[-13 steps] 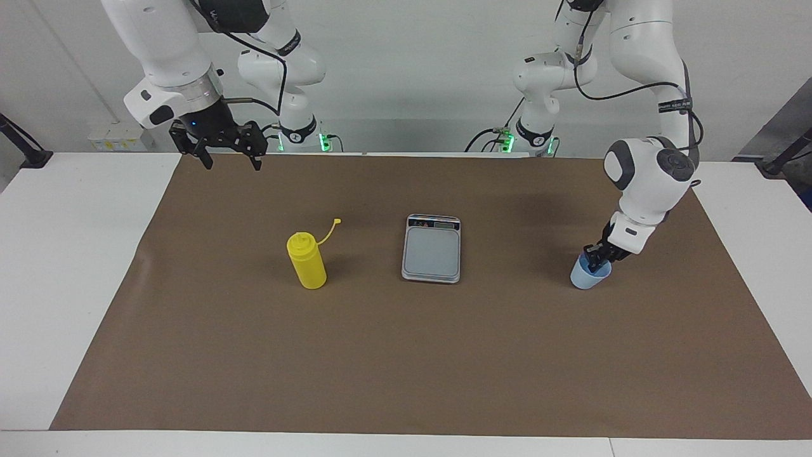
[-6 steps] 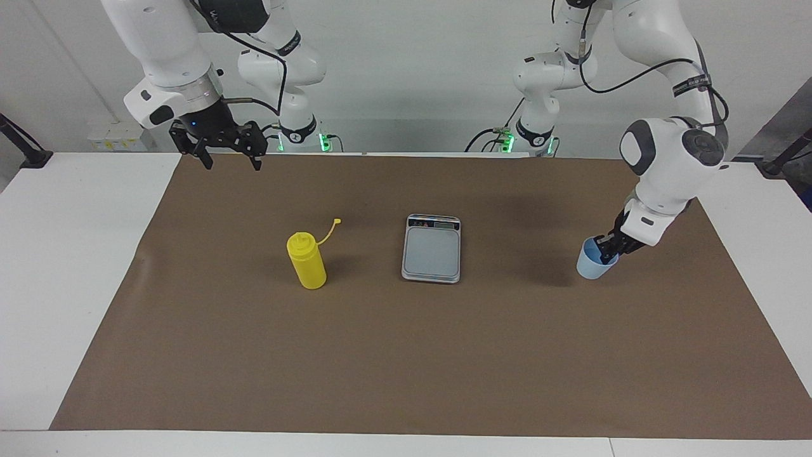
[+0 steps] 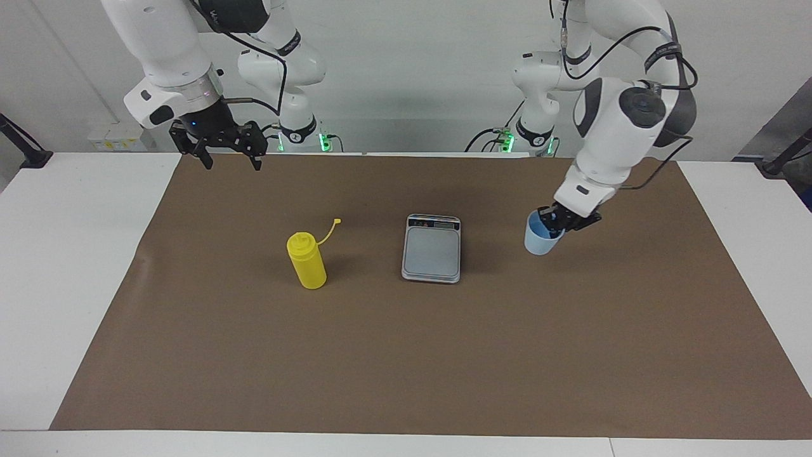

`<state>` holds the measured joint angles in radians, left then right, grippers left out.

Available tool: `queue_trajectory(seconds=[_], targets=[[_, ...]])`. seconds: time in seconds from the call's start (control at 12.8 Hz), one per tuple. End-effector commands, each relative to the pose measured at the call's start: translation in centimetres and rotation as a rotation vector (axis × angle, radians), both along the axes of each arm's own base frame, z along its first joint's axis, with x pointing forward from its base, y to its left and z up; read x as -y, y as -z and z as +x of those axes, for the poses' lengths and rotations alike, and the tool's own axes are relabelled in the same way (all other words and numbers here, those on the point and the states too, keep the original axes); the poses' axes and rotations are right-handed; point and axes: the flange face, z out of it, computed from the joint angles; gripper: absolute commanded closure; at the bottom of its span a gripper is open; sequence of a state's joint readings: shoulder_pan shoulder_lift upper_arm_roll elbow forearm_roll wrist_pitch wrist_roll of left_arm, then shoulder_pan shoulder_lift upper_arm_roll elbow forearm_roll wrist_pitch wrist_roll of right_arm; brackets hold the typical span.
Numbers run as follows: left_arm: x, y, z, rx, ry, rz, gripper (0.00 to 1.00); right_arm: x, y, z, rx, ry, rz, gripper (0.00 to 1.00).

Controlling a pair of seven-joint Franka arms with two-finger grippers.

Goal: Pour seasoning into cup on scale with both arms
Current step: 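Carry the blue cup with the left gripper onto the scale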

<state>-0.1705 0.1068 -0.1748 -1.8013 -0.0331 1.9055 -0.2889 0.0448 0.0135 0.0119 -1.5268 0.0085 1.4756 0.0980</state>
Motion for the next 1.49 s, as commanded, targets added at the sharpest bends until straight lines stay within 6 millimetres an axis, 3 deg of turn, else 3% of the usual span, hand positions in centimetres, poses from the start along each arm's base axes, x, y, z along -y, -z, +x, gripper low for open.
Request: queue_trajectory(seconds=[0.0, 0.24, 0.47, 0.86, 1.02, 1.25, 1.41], targets=[[6.3, 0.6, -2.3, 0.02, 0.003, -0.012, 1.0, 0.3, 0.0, -0.6, 0.008, 0.006, 0.007, 0.0], [11.5, 2.1, -4.1, 0.049, 0.016, -0.036, 1.0, 0.1, 0.0, -0.6, 0.006, 0.003, 0.007, 0.0], [15.1, 6.1, -5.0, 0.046, 0.008, -0.036, 1.0, -0.2, 0.0, -0.6, 0.008, -0.004, 0.007, 0.0], [17.6, 9.5, -5.6, 0.053, 0.019, -0.018, 1.0, -1.6, 0.3, -0.3, 0.053, -0.028, 0.012, 0.0], [17.7, 9.8, -5.7, 0.053, 0.015, -0.019, 1.0, -1.5, 1.0, -0.4, 0.082, -0.05, 0.017, 0.0], [17.7, 10.9, -5.9, 0.059, 0.015, -0.025, 1.0, -0.9, 3.0, -0.7, 0.145, -0.258, 0.024, 0.0], [17.4, 11.7, -6.2, 0.049, 0.016, -0.018, 1.0, -0.1, 5.0, -1.1, 0.22, -0.315, 0.127, 0.0]])
